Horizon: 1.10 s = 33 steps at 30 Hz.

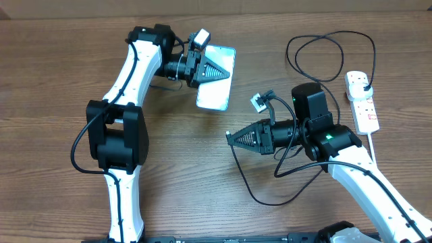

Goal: Plug charger to phone and switch on socket
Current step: 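Lift the plug with the right gripper and raise the phone upright with the left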

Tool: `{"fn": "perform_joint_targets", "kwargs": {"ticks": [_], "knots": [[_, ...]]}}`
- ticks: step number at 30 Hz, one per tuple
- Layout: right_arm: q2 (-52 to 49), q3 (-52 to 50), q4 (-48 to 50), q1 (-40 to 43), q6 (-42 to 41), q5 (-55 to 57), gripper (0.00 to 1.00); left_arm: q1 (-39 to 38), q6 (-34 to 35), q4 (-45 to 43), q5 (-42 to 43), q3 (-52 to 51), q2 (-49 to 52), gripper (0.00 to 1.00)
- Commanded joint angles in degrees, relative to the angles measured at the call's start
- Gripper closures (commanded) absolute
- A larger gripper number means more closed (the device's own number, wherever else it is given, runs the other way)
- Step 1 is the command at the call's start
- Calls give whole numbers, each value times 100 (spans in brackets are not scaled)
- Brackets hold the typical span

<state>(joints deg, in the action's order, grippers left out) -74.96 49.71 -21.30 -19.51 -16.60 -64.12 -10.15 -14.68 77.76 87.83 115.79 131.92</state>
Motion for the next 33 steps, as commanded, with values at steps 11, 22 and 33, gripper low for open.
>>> {"fn": "perform_joint_targets", "kwargs": {"ticks": [11, 22, 33], "knots": [[15, 87, 138, 20, -564, -131, 96, -96, 3829, -2098, -1423, 48, -155, 96], [15, 87, 894, 31, -1725, 101, 96, -411, 3915, -2103, -844, 48, -457, 95], [17, 87, 1187, 0, -1878, -555, 96, 105, 3058, -1010, -1816, 48, -2184, 96]]}}
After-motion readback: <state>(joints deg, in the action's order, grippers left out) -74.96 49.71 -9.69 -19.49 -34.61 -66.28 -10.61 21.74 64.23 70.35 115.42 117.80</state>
